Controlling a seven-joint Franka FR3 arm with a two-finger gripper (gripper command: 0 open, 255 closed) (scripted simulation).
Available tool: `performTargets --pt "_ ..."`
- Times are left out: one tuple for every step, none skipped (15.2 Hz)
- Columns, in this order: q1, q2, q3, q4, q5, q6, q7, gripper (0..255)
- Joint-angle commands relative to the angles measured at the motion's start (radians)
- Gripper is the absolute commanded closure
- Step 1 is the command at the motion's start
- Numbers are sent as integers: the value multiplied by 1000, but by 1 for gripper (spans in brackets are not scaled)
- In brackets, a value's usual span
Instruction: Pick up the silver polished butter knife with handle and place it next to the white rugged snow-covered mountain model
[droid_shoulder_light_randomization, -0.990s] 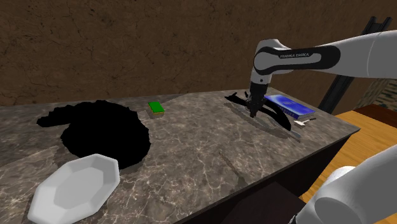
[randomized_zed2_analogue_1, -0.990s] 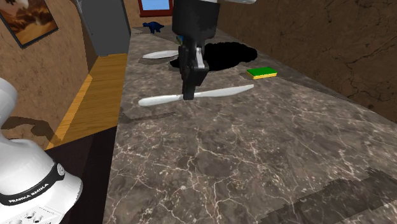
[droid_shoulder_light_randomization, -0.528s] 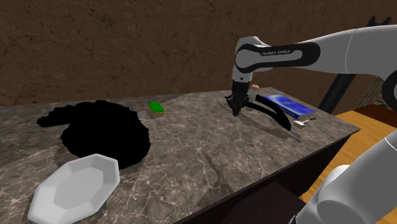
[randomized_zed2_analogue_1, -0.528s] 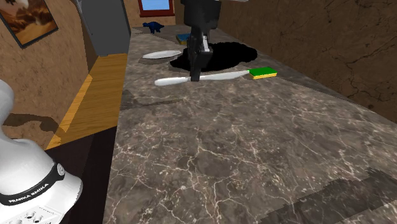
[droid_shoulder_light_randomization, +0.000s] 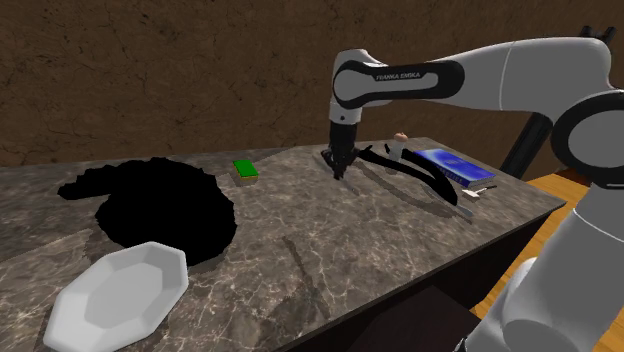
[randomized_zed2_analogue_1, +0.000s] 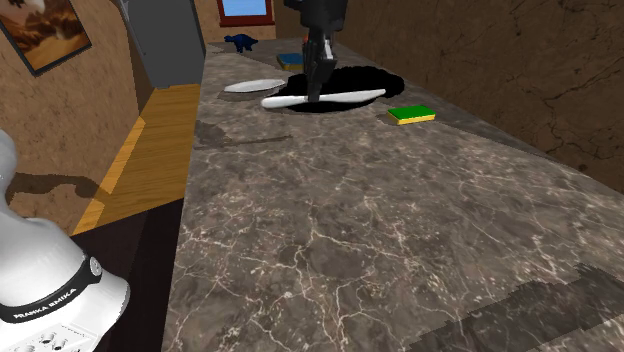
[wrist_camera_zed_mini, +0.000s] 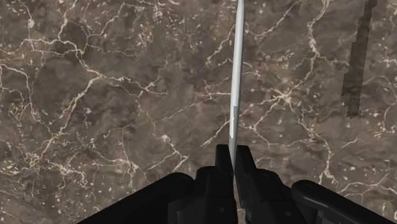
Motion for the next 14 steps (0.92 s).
performTargets --pt "16 59 16 76 6 -18 32 255" --pt "25 86 24 111 8 -25 49 255" --pt "34 115 32 149 9 -34 65 255" --pt "44 145 39 188 11 -43 82 255" --pt "53 175 46 228 11 -53 98 255" --pt "63 207 53 272 12 -65 114 255" --pt "72 240 59 317 12 -77 130 255" --pt "82 274 65 366 11 -91 146 255" --pt "92 310 70 417 10 -106 161 255" --pt "103 347 75 472 9 -123 176 255" --pt "113 387 80 531 8 -143 191 255" --pt "119 408 82 563 7 -153 198 255" --pt "119 406 82 547 7 -139 198 255" --pt "119 405 82 531 7 -124 197 255"
